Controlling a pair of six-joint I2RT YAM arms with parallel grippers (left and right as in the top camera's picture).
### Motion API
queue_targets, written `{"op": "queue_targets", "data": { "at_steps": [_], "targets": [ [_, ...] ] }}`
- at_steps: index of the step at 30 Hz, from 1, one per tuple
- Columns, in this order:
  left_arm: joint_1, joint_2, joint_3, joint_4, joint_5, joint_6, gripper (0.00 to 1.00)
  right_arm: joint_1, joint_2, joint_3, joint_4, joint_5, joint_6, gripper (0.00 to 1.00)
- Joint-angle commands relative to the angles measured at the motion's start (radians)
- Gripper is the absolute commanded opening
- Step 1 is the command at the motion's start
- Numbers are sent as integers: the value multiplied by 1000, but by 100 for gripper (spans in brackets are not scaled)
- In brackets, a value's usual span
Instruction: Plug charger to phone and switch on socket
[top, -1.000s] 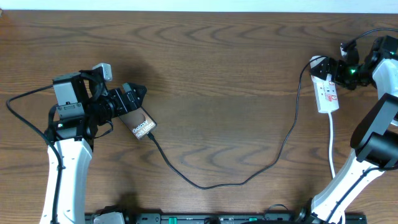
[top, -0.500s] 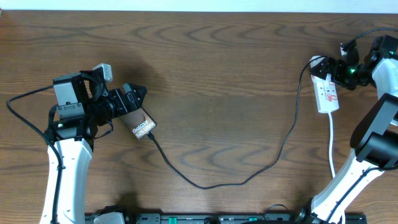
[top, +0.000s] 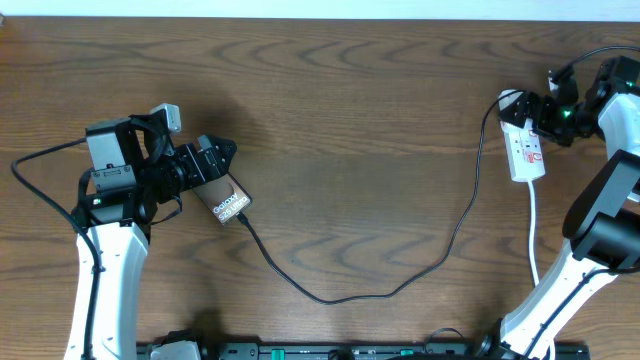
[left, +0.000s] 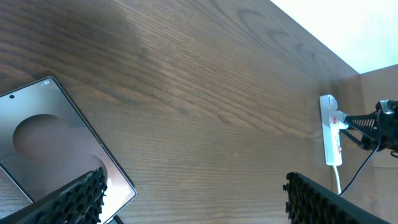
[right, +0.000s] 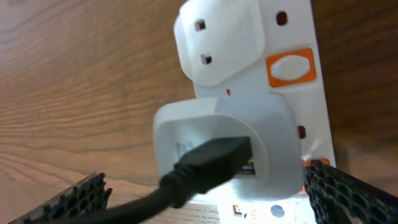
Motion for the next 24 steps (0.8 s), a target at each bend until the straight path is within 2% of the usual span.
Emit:
{"op": "queue_targets", "data": {
  "at_steps": [1,24],
  "targets": [
    [-3,3,-1,-2,-12,21,90,14,20,2,-19,11,19,99],
    [-3,3,-1,-6,-12,21,90,14,20,2,-41,-80,53,99]
  ]
}}
